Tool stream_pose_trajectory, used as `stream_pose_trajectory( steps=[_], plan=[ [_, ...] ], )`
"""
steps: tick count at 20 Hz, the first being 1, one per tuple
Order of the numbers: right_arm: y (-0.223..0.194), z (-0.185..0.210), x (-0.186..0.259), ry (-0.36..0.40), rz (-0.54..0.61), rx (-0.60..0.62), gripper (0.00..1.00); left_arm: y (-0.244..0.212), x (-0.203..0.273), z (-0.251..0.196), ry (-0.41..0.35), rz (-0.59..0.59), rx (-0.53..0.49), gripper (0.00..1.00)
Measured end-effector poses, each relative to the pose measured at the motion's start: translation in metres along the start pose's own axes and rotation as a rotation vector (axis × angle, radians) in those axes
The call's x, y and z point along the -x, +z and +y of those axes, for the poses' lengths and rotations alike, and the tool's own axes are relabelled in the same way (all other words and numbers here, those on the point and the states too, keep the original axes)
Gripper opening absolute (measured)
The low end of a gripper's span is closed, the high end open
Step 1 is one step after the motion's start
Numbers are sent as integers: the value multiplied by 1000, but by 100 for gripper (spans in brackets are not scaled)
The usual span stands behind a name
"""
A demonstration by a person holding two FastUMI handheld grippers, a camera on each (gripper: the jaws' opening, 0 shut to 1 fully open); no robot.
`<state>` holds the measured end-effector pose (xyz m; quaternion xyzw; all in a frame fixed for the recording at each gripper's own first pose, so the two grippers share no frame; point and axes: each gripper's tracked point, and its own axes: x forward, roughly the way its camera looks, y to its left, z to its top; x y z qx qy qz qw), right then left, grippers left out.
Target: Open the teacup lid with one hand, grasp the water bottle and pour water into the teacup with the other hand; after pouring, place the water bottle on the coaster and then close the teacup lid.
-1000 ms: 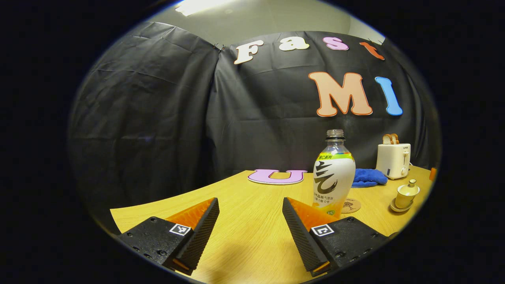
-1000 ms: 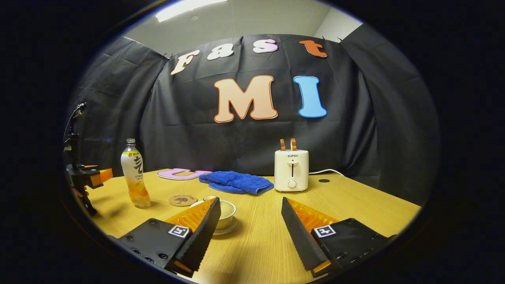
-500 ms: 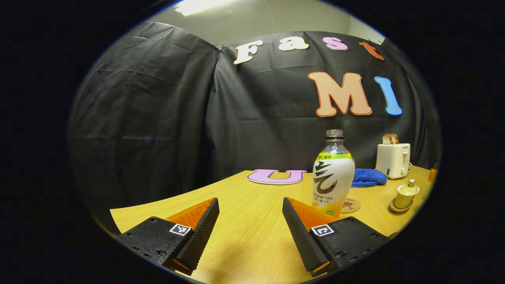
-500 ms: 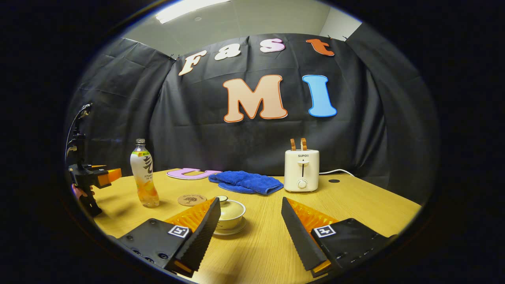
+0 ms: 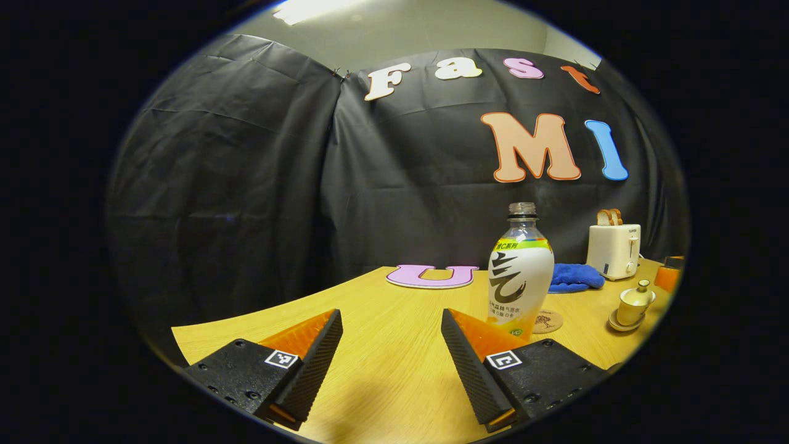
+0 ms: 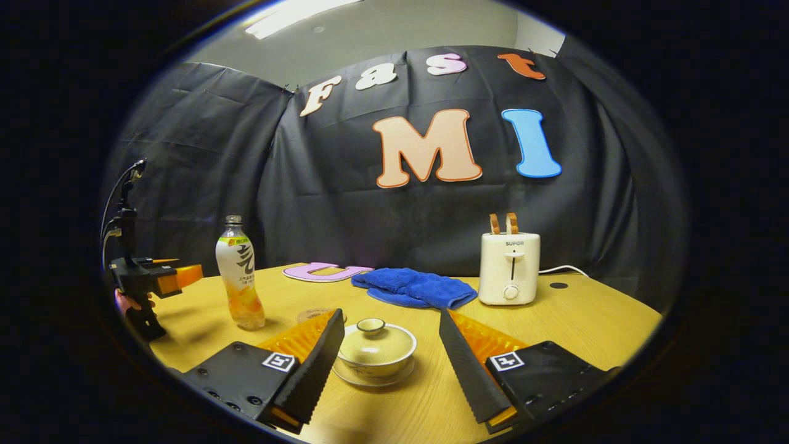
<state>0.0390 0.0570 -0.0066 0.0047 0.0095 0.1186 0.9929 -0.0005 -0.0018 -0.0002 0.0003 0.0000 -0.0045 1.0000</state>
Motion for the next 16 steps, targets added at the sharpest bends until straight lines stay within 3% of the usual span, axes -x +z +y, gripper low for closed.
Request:
stream_pose_trajectory(
  steps=[6,10,13,16],
  plan=[
    [-12,19,-28,64,73,6,97,0,0,0,-2,0,0,94],
    [-18,22,-39,60,115,12,96,0,1,-1,-4,0,1,94],
    [-22,19,-45,43,137,10,57,0,0,-1,-5,0,1,94],
    [-27,19,-50,36,175,23,53,-1,0,-1,-5,0,1,94]
  ],
)
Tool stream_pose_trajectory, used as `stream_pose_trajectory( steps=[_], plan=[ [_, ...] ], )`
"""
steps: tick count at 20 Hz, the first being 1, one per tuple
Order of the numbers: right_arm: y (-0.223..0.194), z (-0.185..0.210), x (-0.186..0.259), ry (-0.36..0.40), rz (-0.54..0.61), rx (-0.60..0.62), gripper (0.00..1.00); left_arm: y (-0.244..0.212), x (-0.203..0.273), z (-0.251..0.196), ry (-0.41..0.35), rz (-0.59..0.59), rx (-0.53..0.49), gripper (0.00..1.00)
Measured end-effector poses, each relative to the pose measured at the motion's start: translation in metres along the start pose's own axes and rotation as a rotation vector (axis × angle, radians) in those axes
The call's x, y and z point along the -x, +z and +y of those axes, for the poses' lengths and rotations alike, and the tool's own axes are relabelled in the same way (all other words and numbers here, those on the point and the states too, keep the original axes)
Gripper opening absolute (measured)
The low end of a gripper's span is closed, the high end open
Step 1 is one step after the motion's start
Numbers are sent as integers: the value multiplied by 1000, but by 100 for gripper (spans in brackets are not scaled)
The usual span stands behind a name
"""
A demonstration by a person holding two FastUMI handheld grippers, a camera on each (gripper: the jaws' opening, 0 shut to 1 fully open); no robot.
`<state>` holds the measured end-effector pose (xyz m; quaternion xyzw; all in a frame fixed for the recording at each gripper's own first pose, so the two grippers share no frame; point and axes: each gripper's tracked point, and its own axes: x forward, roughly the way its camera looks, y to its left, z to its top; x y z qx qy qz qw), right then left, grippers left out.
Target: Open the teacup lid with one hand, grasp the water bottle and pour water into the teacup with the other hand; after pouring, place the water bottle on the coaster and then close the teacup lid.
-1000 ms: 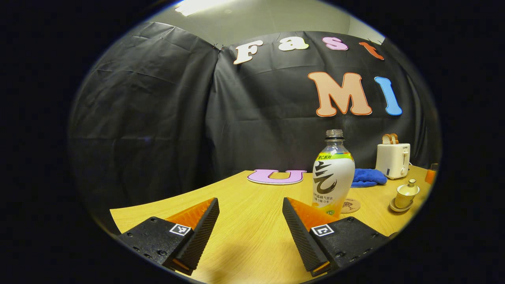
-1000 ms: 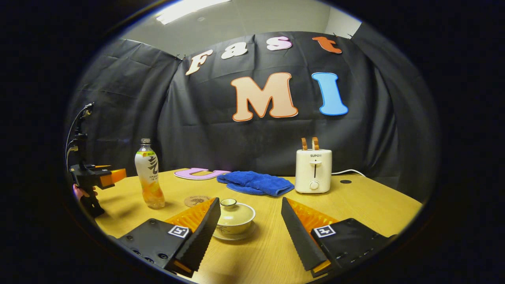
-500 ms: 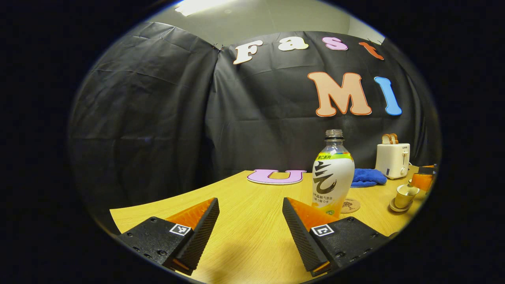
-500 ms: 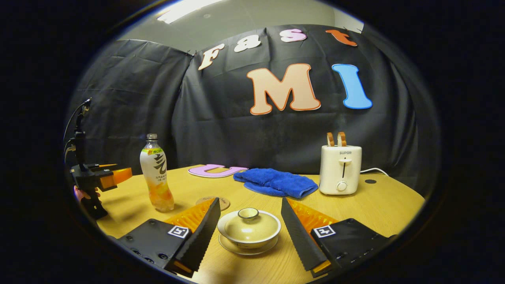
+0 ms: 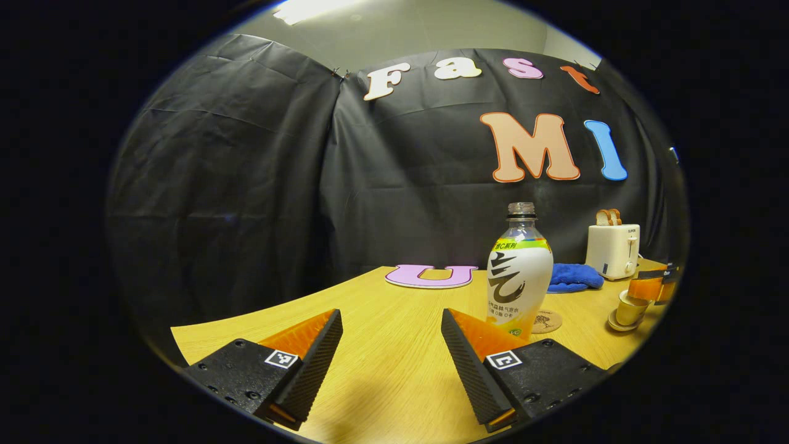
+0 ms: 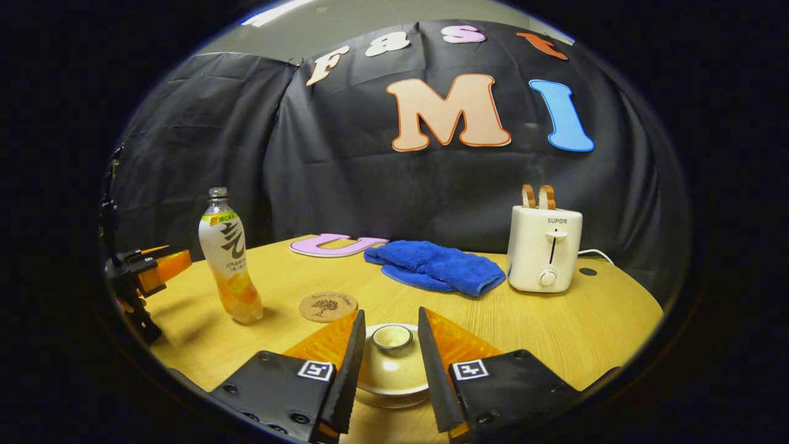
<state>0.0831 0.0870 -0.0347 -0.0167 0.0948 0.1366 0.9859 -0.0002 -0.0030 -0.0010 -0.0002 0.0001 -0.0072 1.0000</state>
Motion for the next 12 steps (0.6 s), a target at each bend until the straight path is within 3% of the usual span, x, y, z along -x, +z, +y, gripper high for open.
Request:
stream_pose_trajectory(
  steps=[2,3,8,12],
  plan=[
    [0,1,-2,4,-3,5,43,0,0,0,-1,1,0,94],
    [0,2,0,6,-4,5,32,1,0,0,-1,0,0,94],
    [1,4,1,31,-11,-3,28,0,0,0,-2,0,1,94],
    [9,3,7,36,-71,-10,30,0,0,-4,-19,-1,4,94]
  ],
)
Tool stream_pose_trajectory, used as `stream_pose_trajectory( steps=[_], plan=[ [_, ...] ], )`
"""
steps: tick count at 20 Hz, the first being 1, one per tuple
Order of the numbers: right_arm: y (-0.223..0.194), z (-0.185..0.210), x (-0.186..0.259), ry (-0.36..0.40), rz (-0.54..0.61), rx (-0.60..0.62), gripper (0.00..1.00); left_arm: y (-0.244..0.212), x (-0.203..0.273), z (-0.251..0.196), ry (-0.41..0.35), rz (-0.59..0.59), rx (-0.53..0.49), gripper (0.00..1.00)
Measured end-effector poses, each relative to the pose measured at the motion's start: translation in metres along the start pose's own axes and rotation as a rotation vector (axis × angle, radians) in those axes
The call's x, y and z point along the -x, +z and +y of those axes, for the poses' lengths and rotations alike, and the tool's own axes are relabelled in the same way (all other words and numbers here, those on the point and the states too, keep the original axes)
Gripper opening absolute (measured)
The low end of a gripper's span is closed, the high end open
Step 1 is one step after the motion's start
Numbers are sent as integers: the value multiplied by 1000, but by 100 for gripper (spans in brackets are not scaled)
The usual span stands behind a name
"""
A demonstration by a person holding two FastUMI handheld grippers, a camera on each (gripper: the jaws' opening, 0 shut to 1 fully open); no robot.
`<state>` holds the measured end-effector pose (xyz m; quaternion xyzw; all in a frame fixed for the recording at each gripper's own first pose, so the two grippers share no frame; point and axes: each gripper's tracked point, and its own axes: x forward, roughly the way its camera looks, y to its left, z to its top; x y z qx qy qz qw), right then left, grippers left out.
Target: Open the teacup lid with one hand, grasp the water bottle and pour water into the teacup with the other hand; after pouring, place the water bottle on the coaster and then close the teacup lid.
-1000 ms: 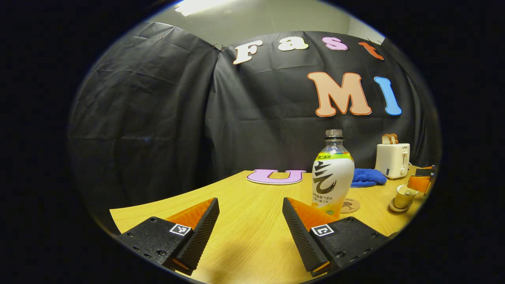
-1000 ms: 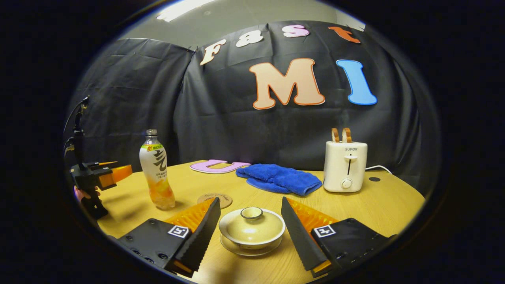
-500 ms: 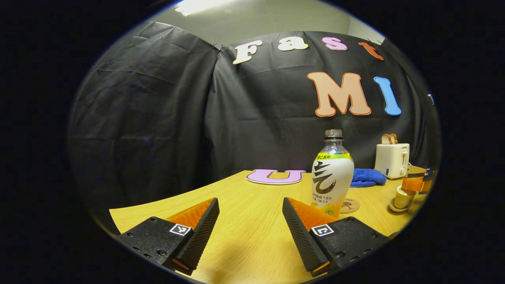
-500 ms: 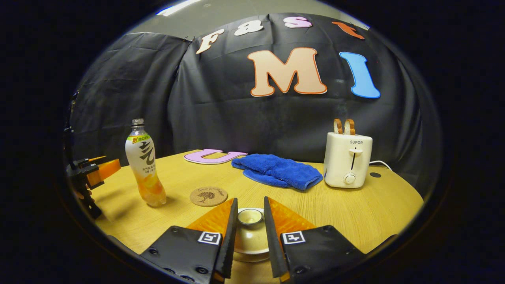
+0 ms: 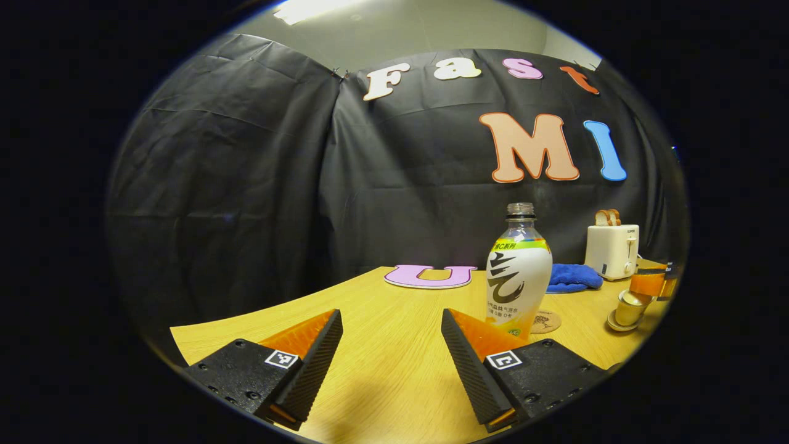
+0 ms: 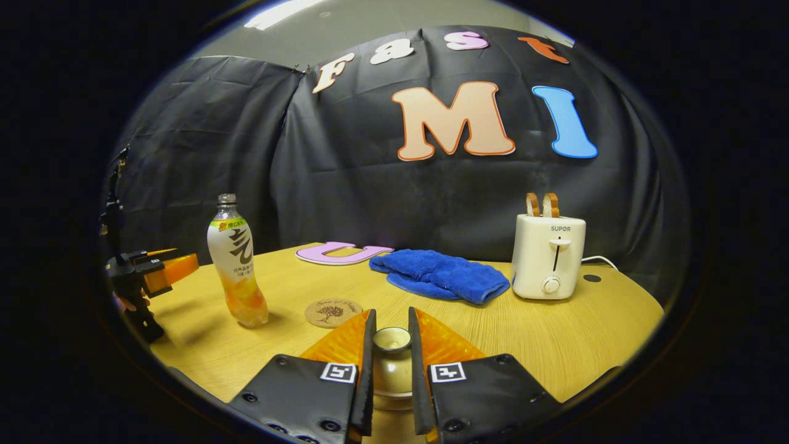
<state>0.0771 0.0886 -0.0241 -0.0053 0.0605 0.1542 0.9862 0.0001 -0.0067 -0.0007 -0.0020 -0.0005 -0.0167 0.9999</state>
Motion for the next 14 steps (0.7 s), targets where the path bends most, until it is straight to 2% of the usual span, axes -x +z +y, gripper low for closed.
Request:
stream_pose_trajectory(
  steps=[3,7,10,14],
  plan=[
    [10,-1,8,-4,-66,2,29,1,0,-11,-57,-2,1,94],
    [13,-11,19,-46,-99,-7,29,1,1,-41,-223,-9,8,94],
    [14,-19,29,-71,-105,-6,28,0,1,-48,-261,-7,8,94],
    [15,-45,50,-168,-113,-8,28,1,9,-78,-433,-8,9,94]
  ],
)
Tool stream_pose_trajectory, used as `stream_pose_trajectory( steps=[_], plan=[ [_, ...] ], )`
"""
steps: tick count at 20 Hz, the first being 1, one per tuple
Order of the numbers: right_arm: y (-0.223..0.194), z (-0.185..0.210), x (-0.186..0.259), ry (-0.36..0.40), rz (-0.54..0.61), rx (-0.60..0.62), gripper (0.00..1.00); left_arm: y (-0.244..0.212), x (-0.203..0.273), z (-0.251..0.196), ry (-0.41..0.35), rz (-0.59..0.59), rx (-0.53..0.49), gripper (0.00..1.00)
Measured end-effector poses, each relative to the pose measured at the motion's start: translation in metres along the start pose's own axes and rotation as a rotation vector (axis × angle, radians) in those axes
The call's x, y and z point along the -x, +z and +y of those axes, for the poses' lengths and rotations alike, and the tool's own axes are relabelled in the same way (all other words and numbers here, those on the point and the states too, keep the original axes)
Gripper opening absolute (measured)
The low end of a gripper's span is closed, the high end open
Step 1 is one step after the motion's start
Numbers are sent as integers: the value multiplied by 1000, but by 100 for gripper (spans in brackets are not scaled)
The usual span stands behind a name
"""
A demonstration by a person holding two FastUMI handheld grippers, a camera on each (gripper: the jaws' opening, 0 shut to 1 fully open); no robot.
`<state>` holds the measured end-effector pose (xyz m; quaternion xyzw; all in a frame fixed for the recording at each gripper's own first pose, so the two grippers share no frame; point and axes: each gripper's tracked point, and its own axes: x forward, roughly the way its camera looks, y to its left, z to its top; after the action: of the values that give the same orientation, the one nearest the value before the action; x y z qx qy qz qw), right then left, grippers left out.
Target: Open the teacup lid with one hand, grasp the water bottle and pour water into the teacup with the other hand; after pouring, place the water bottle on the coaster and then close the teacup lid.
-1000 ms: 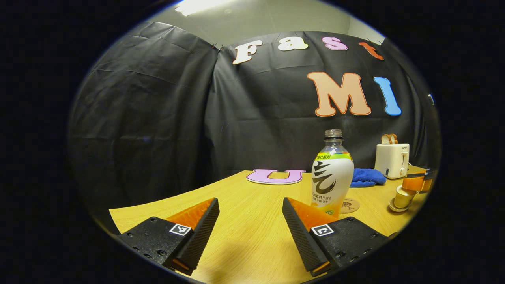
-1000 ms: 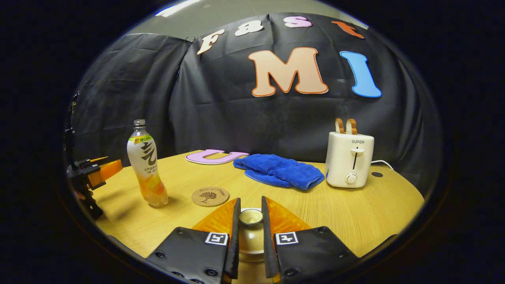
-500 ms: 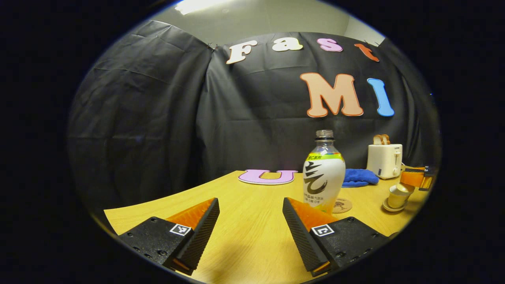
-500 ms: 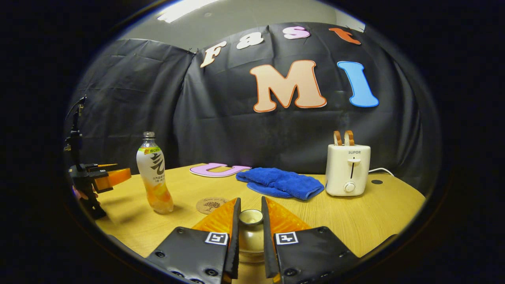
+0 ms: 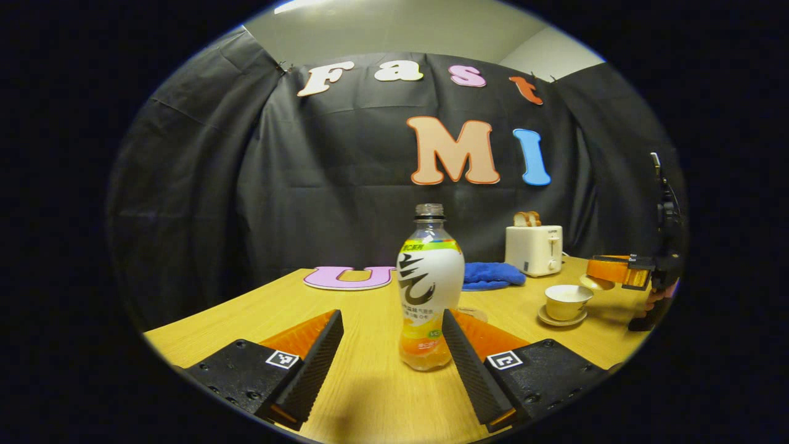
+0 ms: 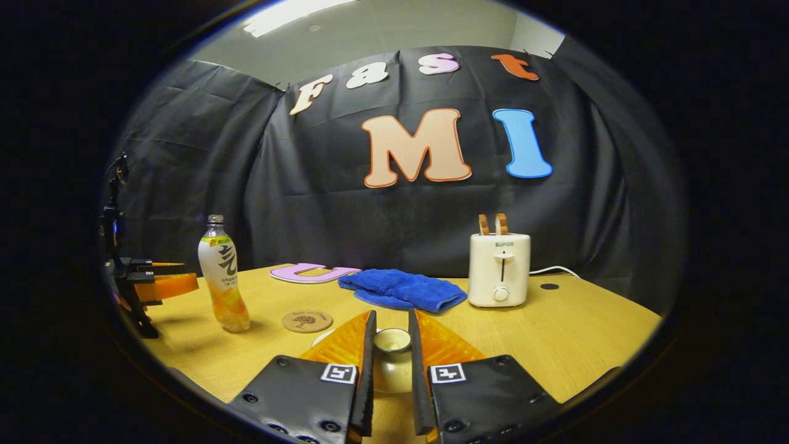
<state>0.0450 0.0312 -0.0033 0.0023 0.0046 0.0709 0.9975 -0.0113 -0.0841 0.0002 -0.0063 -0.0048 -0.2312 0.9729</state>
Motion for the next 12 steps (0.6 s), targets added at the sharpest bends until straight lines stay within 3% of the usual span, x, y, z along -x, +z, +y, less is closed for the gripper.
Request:
stream_pose_trajectory(
  steps=[2,12],
  plan=[
    [0,-8,9,-12,2,0,28,0,-10,-15,-70,2,6,94],
    [3,-26,24,-36,1,1,28,-26,-76,-32,-86,155,-6,94]
  ],
)
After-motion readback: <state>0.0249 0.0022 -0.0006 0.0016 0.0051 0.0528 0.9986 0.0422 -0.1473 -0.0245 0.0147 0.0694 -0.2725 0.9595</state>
